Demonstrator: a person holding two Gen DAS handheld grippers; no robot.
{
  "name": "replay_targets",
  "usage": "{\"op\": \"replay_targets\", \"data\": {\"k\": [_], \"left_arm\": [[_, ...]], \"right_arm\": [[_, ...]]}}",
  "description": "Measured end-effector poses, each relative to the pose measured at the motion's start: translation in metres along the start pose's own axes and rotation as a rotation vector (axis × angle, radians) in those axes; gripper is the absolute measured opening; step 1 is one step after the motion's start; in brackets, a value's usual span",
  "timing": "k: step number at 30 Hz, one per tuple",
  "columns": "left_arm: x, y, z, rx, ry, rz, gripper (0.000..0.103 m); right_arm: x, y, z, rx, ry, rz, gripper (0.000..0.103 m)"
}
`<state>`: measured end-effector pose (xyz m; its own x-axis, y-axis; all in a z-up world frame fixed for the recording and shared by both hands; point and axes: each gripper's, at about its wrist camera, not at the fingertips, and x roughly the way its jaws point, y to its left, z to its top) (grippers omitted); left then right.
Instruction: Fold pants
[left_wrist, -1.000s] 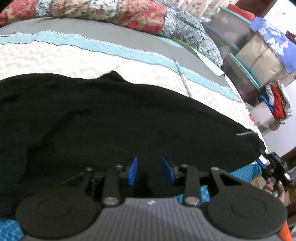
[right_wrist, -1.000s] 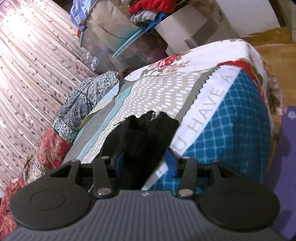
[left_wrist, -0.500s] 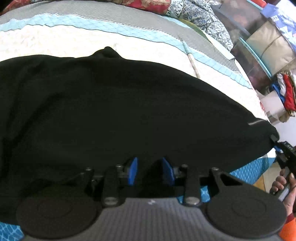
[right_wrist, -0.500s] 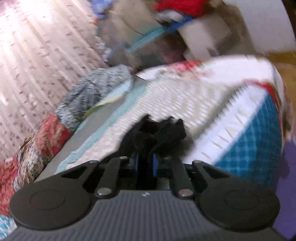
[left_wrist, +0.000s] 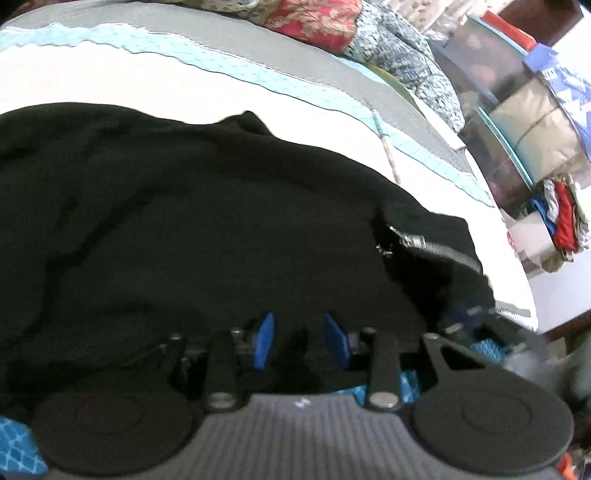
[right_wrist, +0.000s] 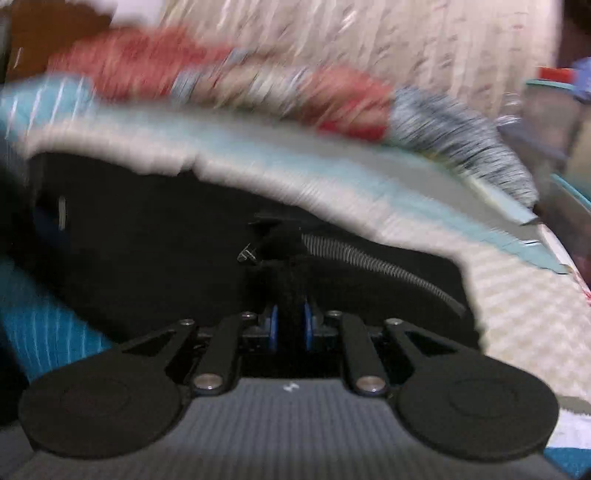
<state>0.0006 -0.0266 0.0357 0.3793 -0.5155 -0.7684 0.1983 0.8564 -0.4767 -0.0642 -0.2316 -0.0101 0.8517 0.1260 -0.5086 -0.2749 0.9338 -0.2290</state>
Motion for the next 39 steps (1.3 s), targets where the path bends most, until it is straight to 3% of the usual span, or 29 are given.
{"op": "replay_targets", "data": {"k": [3, 5, 6, 7, 9, 12, 16, 19, 21, 22, 25, 27, 30, 33, 35, 39], "left_arm": [[-0.014, 0.012, -0.002, -0.016, -0.024, -0.014, 0.034], [-0.025, 0.021, -0.004, -0.026, -0.039, -0.025, 0.035], [-0.030, 0.025, -0.005, -0.033, -0.046, -0.028, 0.036], [-0.036, 0.031, -0.007, -0.037, -0.054, -0.031, 0.036], [-0.050, 0.041, -0.012, -0.046, -0.073, -0.034, 0.036], [-0.071, 0.058, -0.023, -0.076, -0.106, -0.029, 0.038], [-0.095, 0.083, -0.034, -0.142, -0.155, 0.000, 0.041], [-0.114, 0.100, -0.042, -0.193, -0.205, 0.026, 0.042], [-0.129, 0.113, -0.048, -0.230, -0.246, 0.050, 0.044], [-0.136, 0.122, -0.050, -0.254, -0.269, 0.065, 0.044], [-0.152, 0.151, -0.057, -0.343, -0.330, 0.114, 0.061], [-0.155, 0.171, -0.061, -0.406, -0.352, 0.125, 0.064], [-0.147, 0.195, -0.060, -0.495, -0.358, 0.095, 0.071], [-0.136, 0.210, -0.052, -0.533, -0.379, 0.043, 0.078], [-0.131, 0.214, -0.045, -0.527, -0.402, 0.011, 0.088], [-0.115, 0.223, -0.035, -0.528, -0.420, -0.009, 0.089]], "right_arm": [[0.005, 0.035, -0.006, -0.195, 0.013, -0.112, 0.022], [-0.001, 0.039, -0.003, -0.259, 0.028, -0.130, 0.026], [-0.006, 0.036, -0.001, -0.259, 0.035, -0.120, 0.033], [-0.013, 0.031, 0.003, -0.245, 0.039, -0.101, 0.040], [-0.028, 0.015, 0.010, -0.180, 0.013, -0.040, 0.044], [-0.046, -0.001, 0.025, -0.054, -0.043, 0.046, 0.044], [-0.046, -0.011, 0.032, 0.117, -0.093, 0.086, 0.042], [-0.015, -0.021, 0.029, 0.234, -0.031, 0.092, 0.038], [0.017, -0.023, 0.023, 0.280, 0.115, 0.079, 0.039], [0.023, -0.019, 0.022, 0.281, 0.141, 0.065, 0.039], [0.007, -0.004, 0.038, 0.240, 0.101, 0.013, 0.040], [-0.008, 0.003, 0.051, 0.251, 0.029, -0.004, 0.041], [-0.019, 0.018, 0.074, 0.293, -0.036, 0.064, 0.041], [-0.007, 0.043, 0.095, 0.357, -0.018, 0.232, 0.040], [0.009, 0.065, 0.108, 0.373, 0.019, 0.321, 0.030], [0.050, 0.117, 0.135, 0.379, 0.067, 0.497, 0.016]]}}
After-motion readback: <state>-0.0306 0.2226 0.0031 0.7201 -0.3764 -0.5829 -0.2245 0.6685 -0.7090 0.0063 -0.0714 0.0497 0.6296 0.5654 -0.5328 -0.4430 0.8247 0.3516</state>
